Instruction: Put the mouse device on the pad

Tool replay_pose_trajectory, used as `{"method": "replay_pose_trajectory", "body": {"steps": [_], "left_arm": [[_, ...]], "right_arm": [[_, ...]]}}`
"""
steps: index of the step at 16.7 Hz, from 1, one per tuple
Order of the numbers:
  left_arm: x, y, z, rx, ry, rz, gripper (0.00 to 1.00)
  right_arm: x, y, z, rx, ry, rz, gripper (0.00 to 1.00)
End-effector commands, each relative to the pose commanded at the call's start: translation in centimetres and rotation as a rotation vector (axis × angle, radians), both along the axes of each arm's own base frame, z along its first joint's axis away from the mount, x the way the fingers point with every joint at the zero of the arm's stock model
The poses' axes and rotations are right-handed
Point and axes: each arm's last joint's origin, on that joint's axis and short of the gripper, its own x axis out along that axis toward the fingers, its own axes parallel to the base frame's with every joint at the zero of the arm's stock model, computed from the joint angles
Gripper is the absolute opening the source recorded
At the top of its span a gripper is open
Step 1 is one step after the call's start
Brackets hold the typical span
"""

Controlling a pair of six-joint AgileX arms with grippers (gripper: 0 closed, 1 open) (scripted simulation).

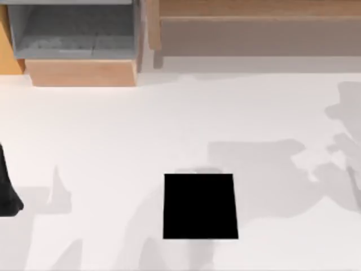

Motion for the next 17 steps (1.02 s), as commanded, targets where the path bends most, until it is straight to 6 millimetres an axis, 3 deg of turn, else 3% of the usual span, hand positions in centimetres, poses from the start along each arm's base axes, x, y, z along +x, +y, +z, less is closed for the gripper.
{"method": "replay_pose_trajectory", "body": {"steps": [5,8,12,17], "left_arm": [[0.0,0.0,0.0,0.000,0.000,0.000,1.00],[0.0,0.0,0.0,0.000,0.000,0.000,1.00],[0.0,0.0,0.0,0.000,0.000,0.000,1.00],[0.0,0.0,0.0,0.000,0.000,0.000,1.00]], "right_arm": [[0.0,0.1,0.0,0.001,0.002,0.000,0.00],[0.8,1.8,-0.2,0.000,0.007,-0.014,0.00],[2.4,7.6,-0.7,-0.003,0.022,-0.069,0.00],[1.9,18.1,-2.2,-0.019,0.049,-0.199,0.00]]}}
